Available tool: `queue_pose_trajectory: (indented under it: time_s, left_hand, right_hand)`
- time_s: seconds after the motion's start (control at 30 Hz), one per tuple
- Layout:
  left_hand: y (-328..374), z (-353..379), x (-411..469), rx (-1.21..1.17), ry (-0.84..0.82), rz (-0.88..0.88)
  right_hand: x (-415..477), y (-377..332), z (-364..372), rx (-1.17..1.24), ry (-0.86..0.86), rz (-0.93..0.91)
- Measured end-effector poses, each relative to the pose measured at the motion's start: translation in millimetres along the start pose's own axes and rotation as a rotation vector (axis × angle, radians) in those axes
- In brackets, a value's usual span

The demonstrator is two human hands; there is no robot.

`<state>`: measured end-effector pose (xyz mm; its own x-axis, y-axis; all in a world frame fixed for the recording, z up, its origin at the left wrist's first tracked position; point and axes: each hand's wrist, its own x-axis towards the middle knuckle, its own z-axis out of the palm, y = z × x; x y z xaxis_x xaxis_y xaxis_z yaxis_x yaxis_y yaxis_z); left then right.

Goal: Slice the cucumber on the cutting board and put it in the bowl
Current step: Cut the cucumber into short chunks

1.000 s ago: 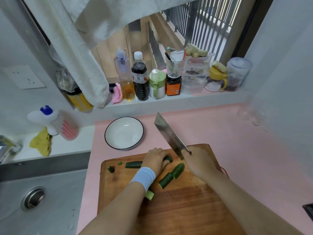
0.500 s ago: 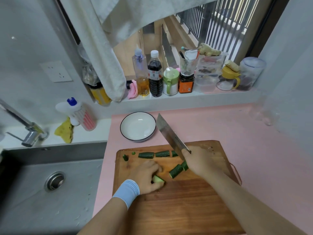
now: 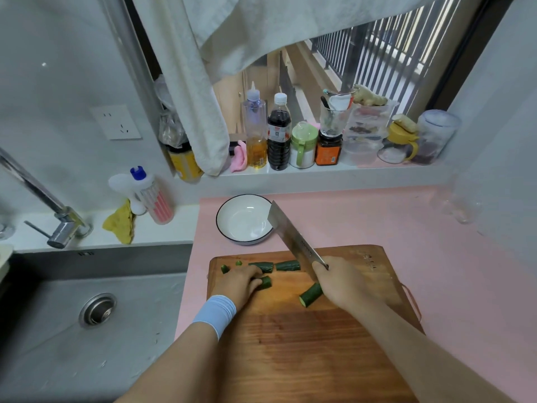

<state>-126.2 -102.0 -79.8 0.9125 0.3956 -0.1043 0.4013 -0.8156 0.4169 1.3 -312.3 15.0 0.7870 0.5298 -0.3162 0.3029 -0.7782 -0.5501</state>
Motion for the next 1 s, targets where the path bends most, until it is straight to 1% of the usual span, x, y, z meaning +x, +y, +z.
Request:
queue_pose_trajectory:
  time_s: [0.07, 0.13, 0.17, 0.33, 0.5, 0.57, 0.63, 0.73, 0.87, 1.0]
  left_hand:
    - [-6.5, 1.8, 2.3, -0.054, -0.021, 0.014]
    - [-9.0, 5.7, 3.1, -0.022, -0.078, 0.021]
    - [-10.0, 8.0, 4.2, -0.002, -0.075, 0.024]
    - [-12.4, 9.8, 12.3, 0.034, 0.057, 0.04]
    - [6.9, 13.1, 11.0, 0.051, 0.142, 0.174]
    - [30.2, 19.0, 8.6, 0.0, 0.113, 0.232]
    - [57.7, 29.2, 6.5, -0.084, 0.03, 0.257]
    - [92.7, 47.8, 4.4, -0.092, -0.056, 0.233]
    - [104.1, 63.2, -1.5, -0.128, 0.001, 0.138]
    - [85.8, 67.0, -18.9, -0.106, 0.04, 0.276]
  right_hand:
    - [2.6, -3.4, 1.7, -0.004, 0.003, 0.016]
    - [4.8, -7.1, 3.0, -0.008, 0.01, 0.025]
    - [5.5, -8.7, 3.8, -0.008, 0.015, 0.029]
    - [4.5, -12.5, 5.9, -0.008, 0.017, 0.038]
    - [-3.8, -5.0, 1.8, 0.012, 0.041, 0.062]
    - [-9.9, -0.1, -3.1, 0.01, 0.066, 0.068]
    - [-15.8, 7.4, -6.7, 0.022, 0.088, 0.076]
    - [-23.0, 22.8, -11.3, 0.015, 0.104, 0.095]
    - [-33.7, 42.2, -18.2, -0.056, 0.075, 0.07]
    - [-43.1, 54.7, -20.2, -0.08, 0.009, 0.036]
